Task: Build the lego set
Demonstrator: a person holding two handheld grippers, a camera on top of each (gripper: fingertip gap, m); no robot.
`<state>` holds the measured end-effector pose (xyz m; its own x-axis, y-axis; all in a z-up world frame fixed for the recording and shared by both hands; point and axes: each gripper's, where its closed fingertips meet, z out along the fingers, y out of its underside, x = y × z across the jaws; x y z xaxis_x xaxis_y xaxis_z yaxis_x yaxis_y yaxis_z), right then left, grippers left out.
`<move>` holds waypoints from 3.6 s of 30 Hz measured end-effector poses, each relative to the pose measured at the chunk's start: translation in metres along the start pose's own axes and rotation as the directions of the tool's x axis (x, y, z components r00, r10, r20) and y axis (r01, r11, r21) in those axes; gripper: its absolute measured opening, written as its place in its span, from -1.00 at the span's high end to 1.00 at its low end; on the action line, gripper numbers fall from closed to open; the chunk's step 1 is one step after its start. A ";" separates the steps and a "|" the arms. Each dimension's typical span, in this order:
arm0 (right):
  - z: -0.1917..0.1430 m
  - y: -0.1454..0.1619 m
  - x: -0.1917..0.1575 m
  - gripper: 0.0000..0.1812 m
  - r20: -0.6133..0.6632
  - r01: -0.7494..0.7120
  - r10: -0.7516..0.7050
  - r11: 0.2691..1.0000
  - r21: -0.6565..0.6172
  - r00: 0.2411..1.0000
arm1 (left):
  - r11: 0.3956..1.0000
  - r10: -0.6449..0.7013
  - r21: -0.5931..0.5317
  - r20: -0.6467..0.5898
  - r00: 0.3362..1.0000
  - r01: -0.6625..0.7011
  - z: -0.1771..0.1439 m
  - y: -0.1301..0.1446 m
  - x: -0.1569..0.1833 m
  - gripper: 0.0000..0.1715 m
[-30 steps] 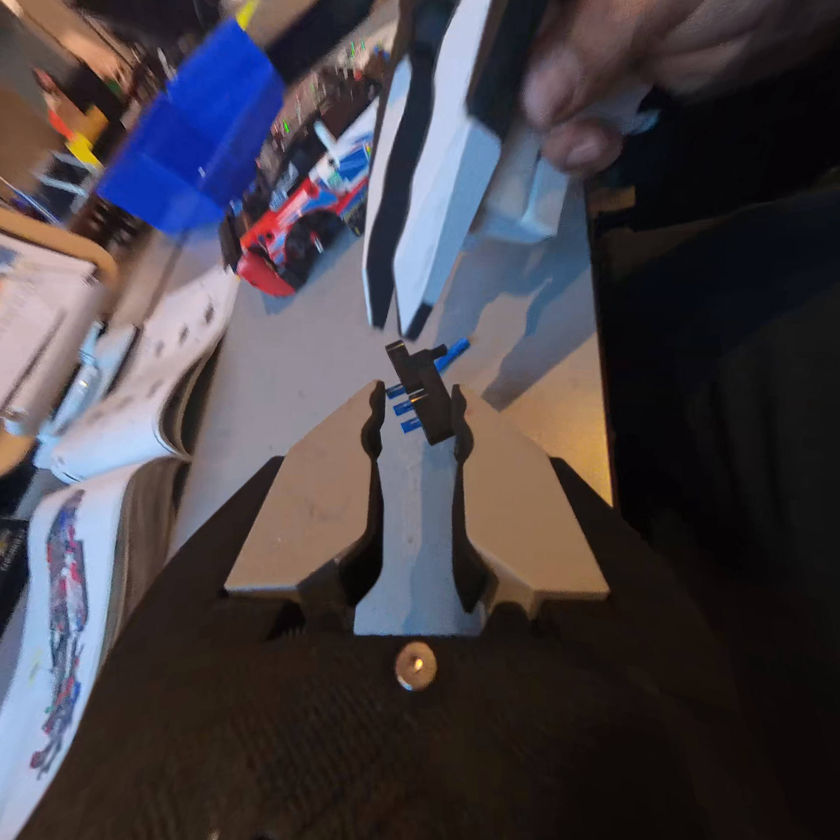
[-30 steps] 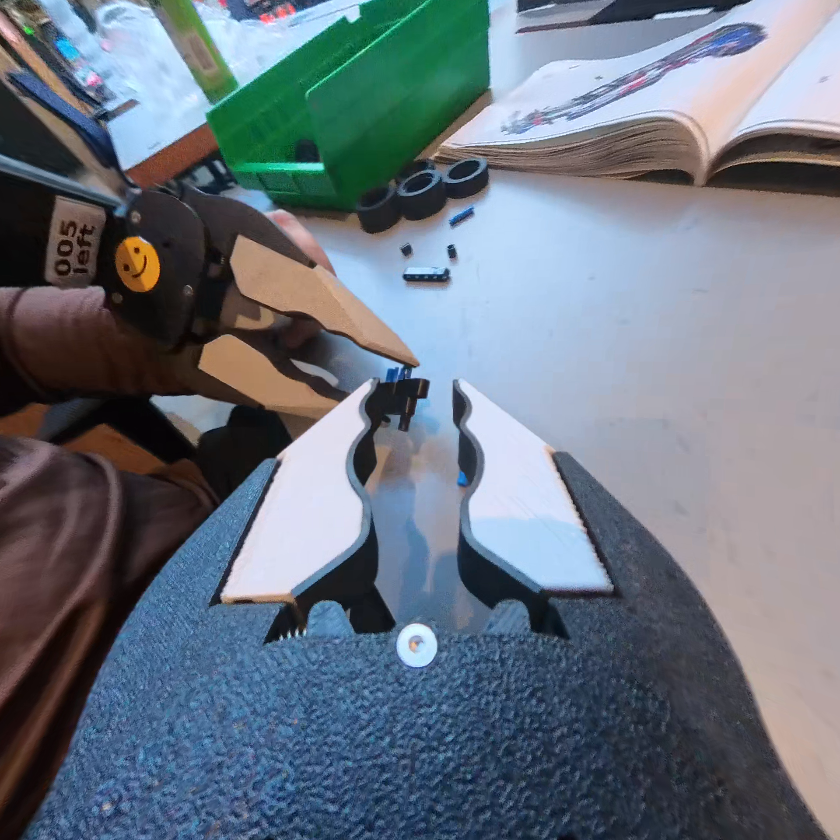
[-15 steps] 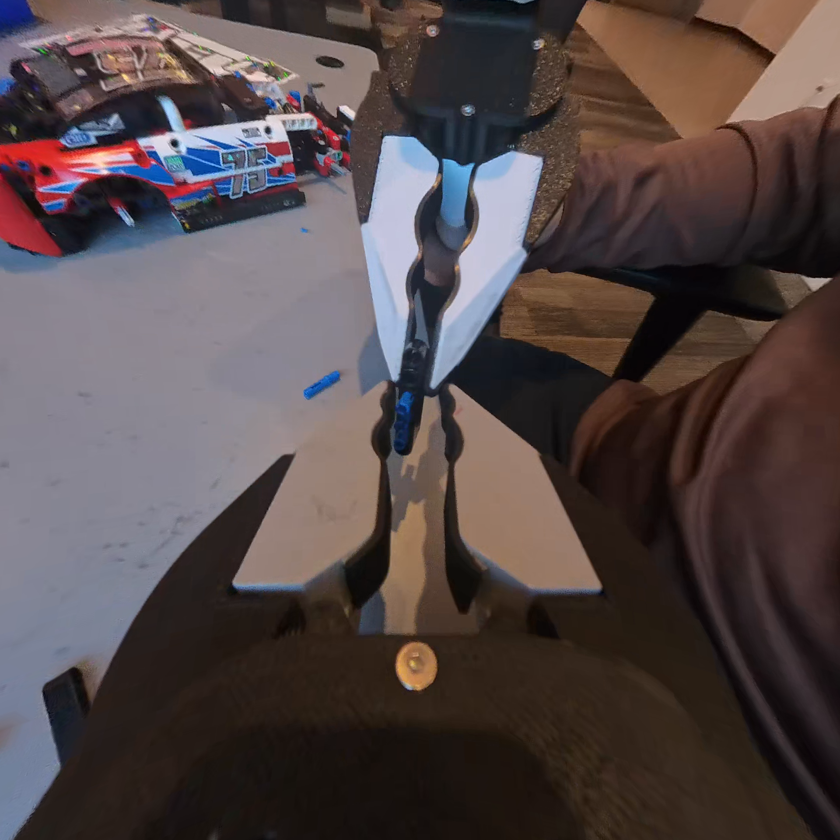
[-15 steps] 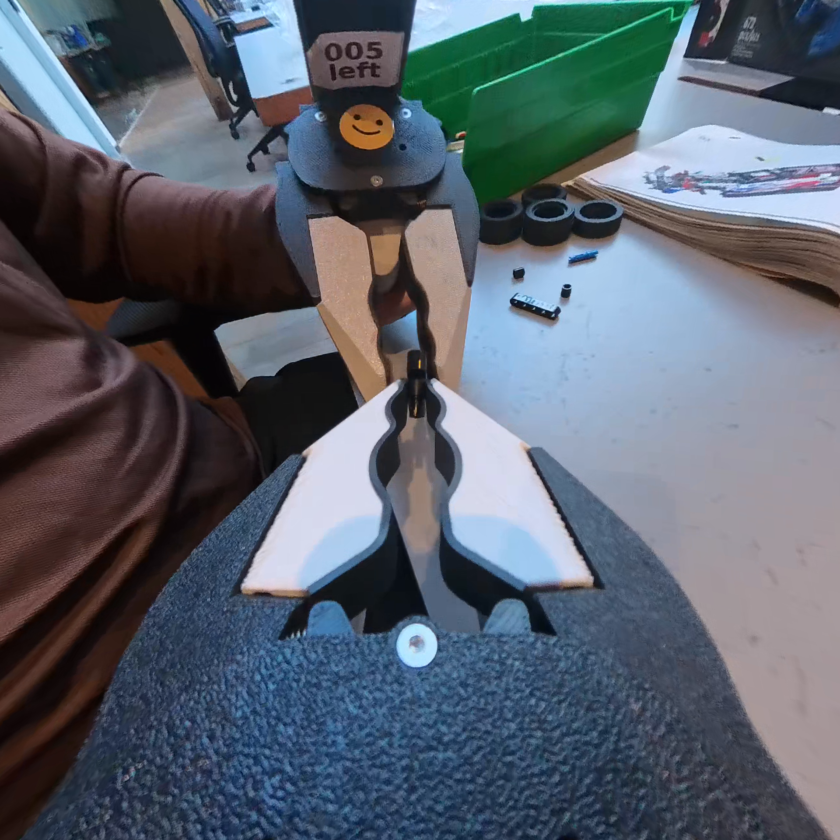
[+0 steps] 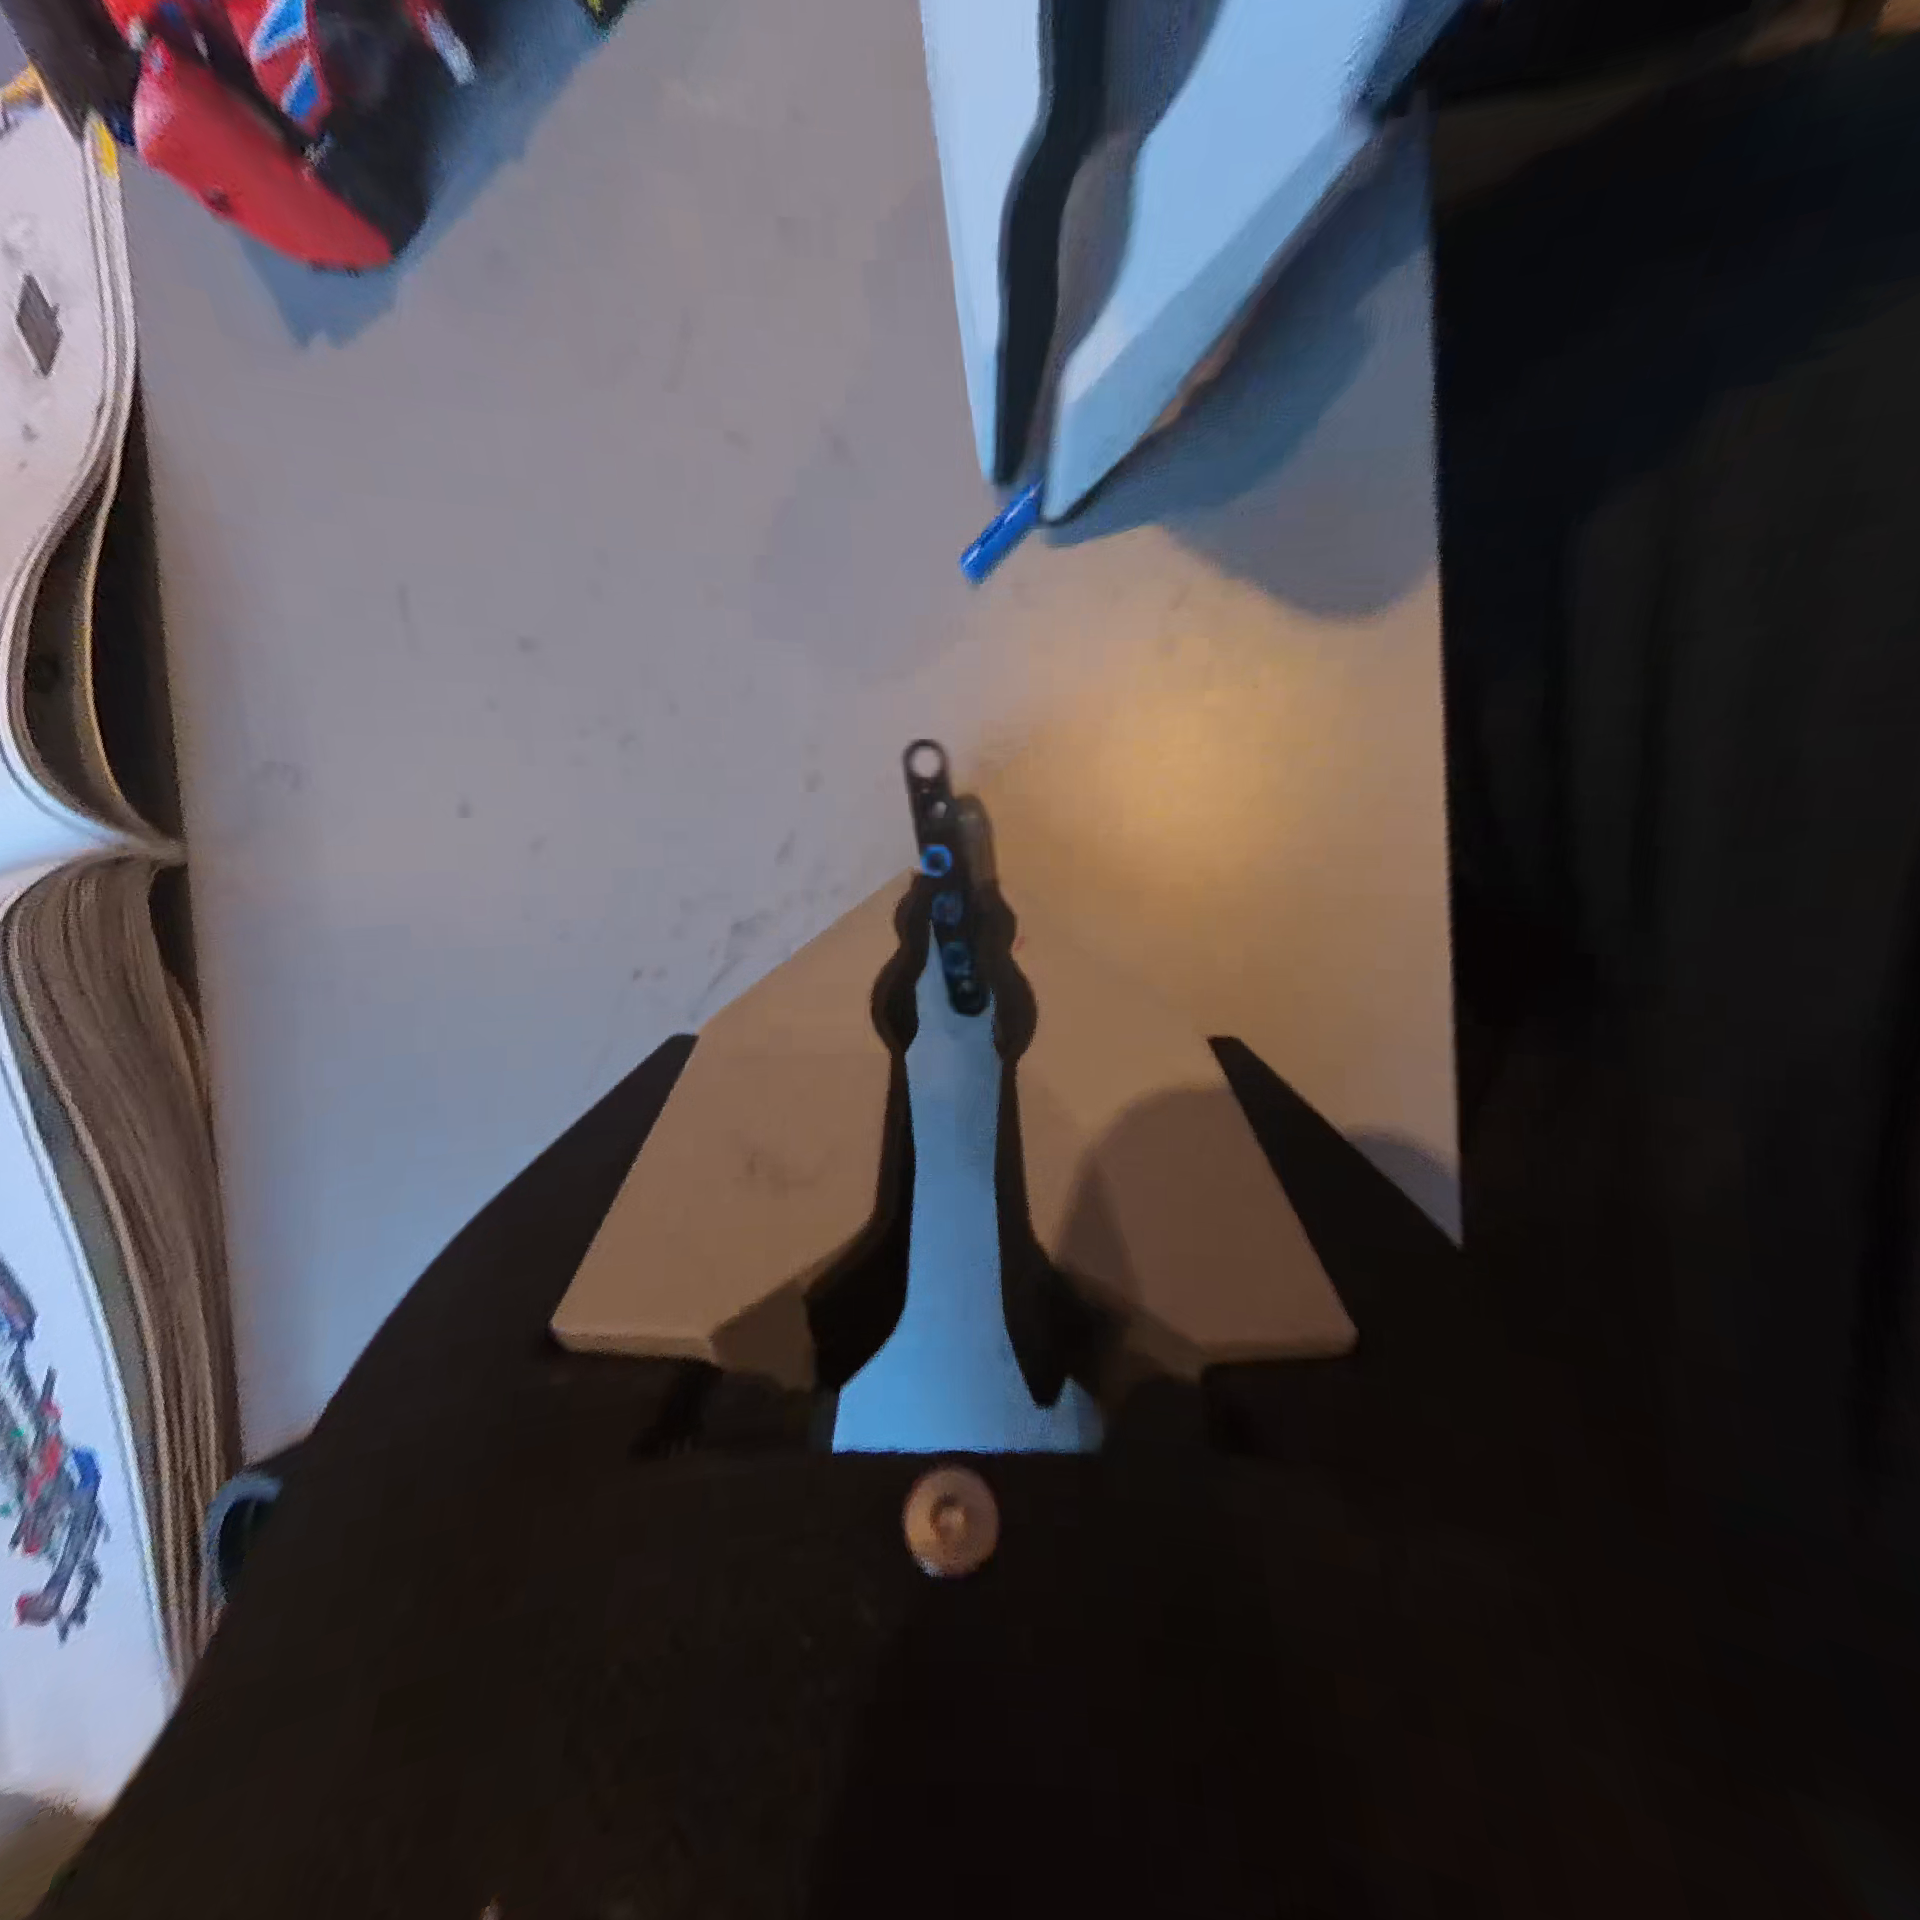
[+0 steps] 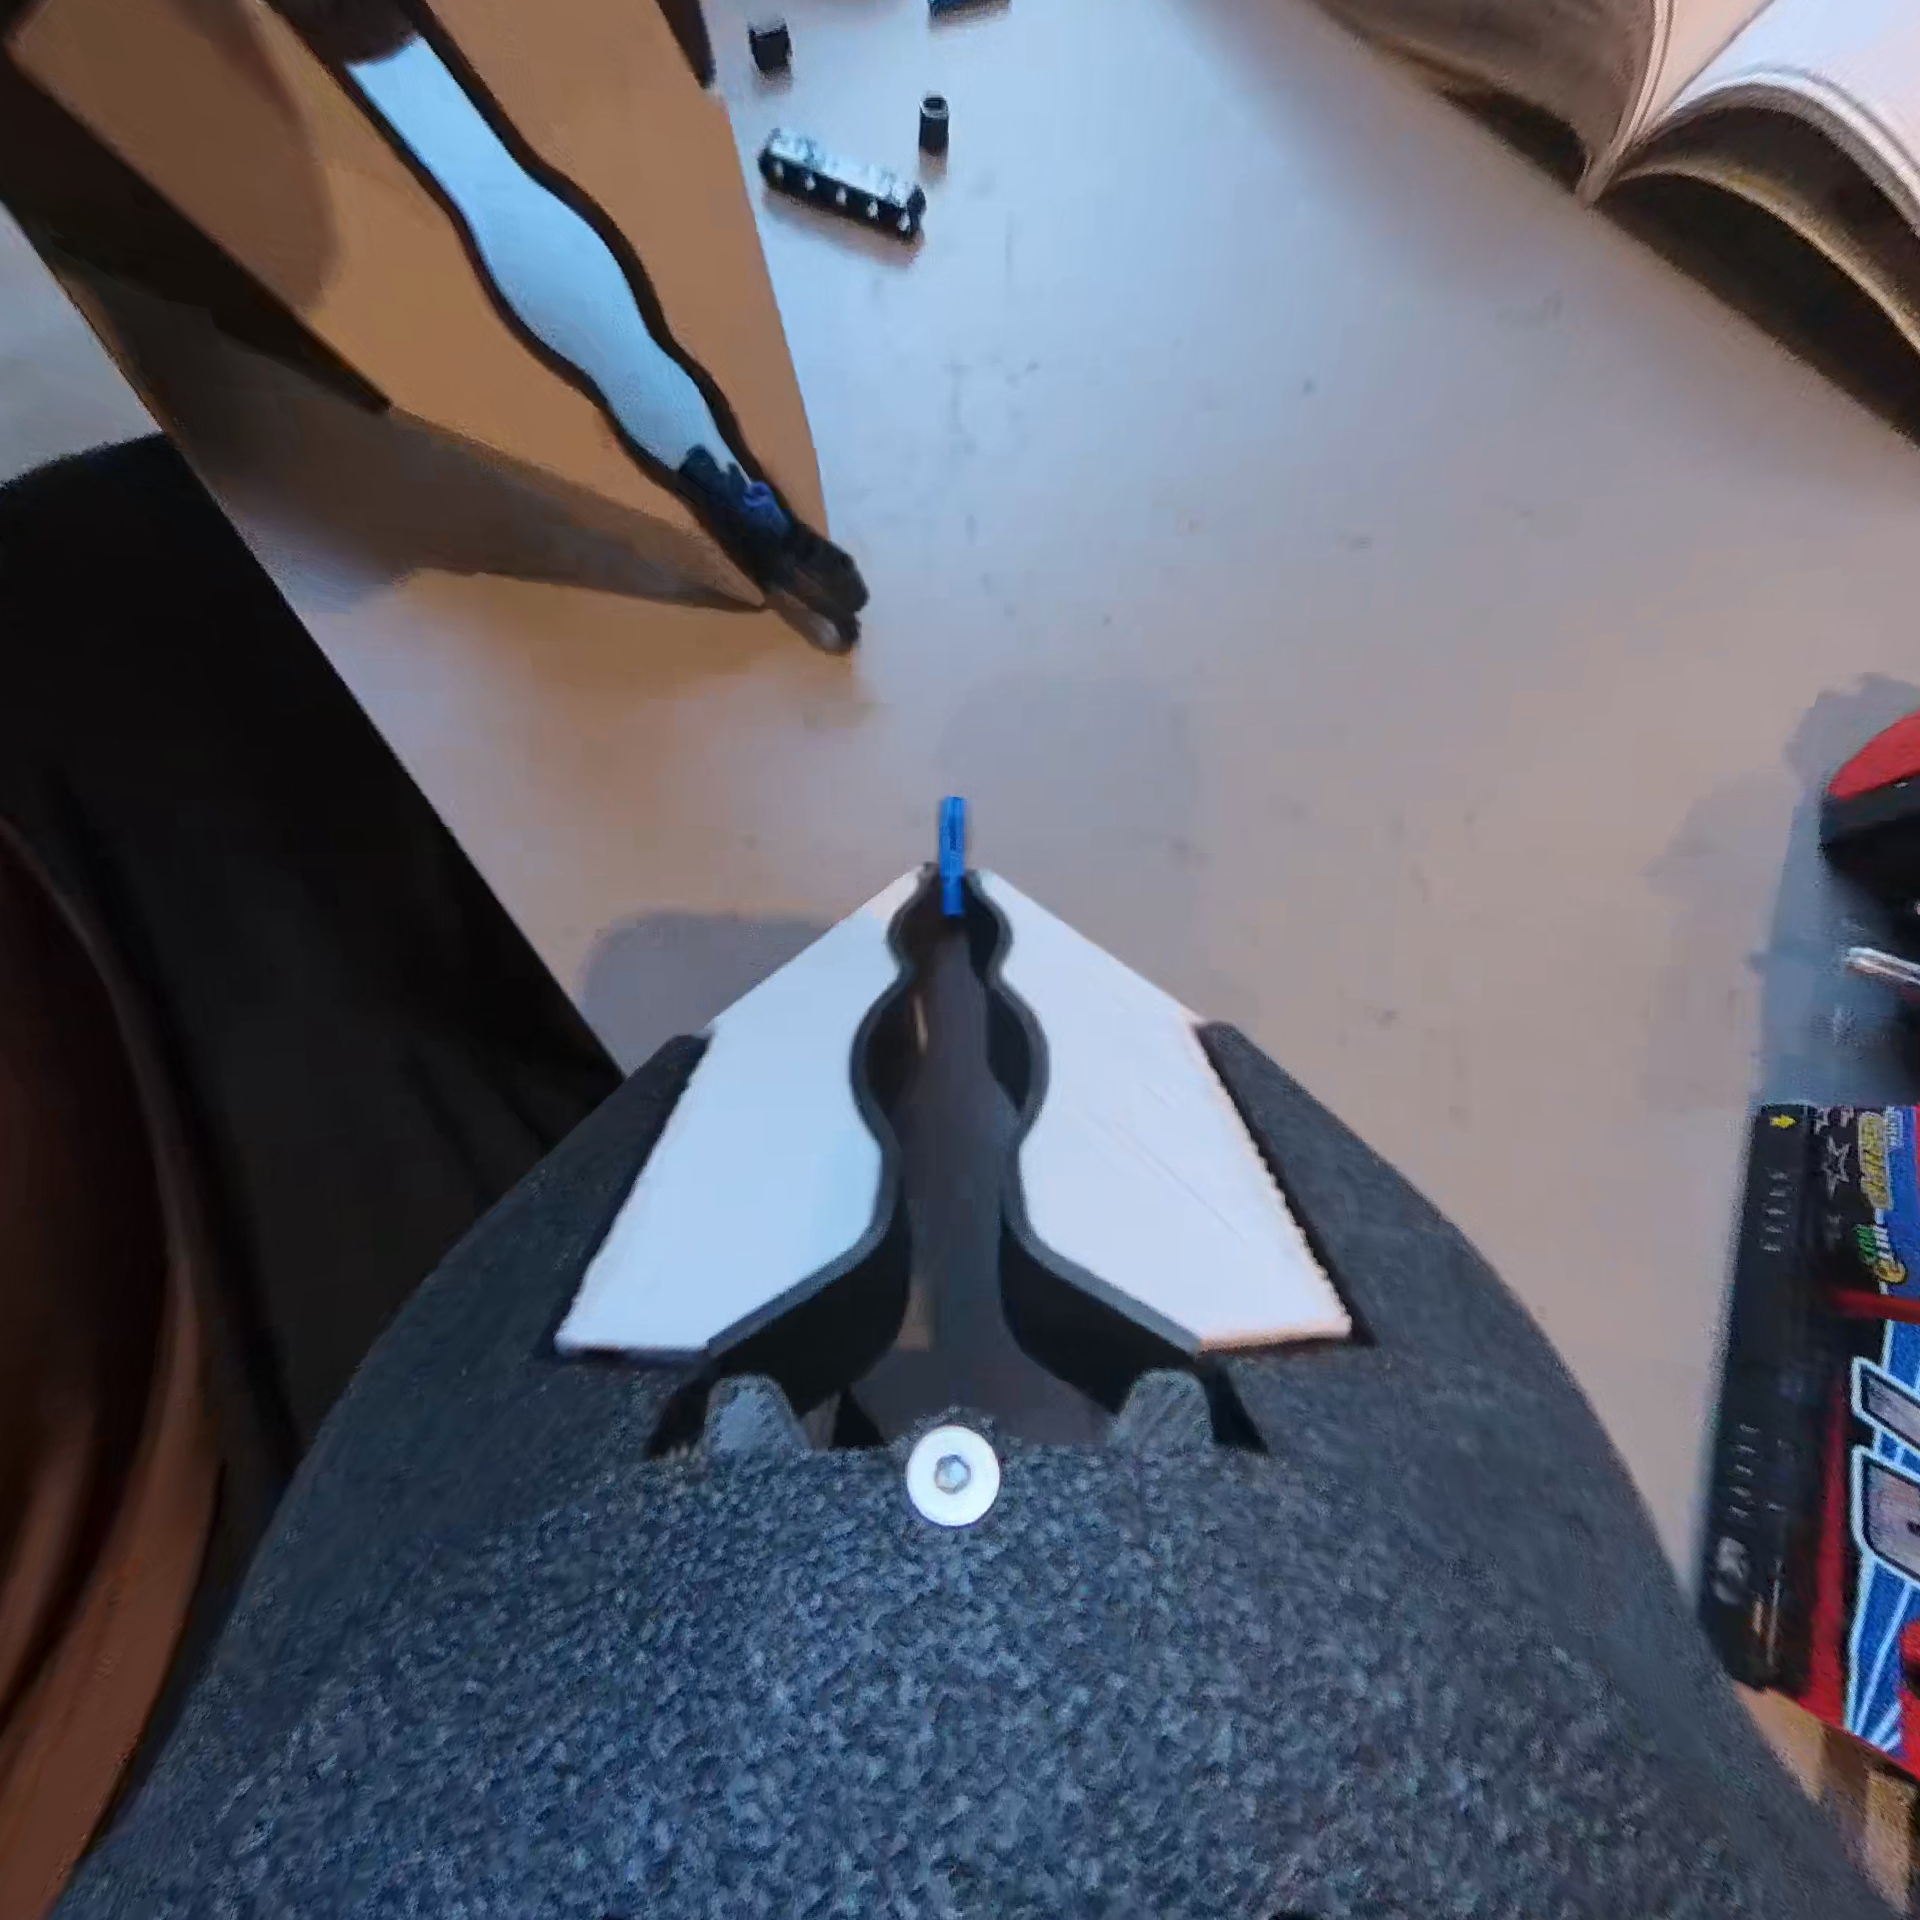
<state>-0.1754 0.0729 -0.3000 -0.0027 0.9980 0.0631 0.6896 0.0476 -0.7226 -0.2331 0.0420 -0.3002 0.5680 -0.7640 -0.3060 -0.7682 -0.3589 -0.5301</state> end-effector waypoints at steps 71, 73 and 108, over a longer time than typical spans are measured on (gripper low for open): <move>-0.057 -0.065 -0.022 0.96 -0.613 0.750 -0.588 0.661 0.012 0.528 | 0.890 -0.113 0.427 -0.137 0.984 0.162 -0.060 -0.077 0.026 0.91; -0.057 -0.066 -0.025 0.96 -0.617 0.766 -0.605 0.643 -0.006 0.503 | 0.873 -0.139 0.440 -0.188 0.972 0.210 -0.062 -0.079 0.026 0.84; -0.058 -0.069 -0.030 0.97 -0.647 0.798 -0.644 0.596 -0.088 0.409 | 0.859 -0.113 0.496 -0.060 0.992 0.128 -0.067 -0.085 0.022 0.98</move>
<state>-0.1808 0.0371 -0.2122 0.0236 0.3503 0.9364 0.4726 0.8215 -0.3192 -0.1753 0.0201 -0.2089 0.6325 -0.7492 -0.1964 -0.4408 -0.1396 -0.8867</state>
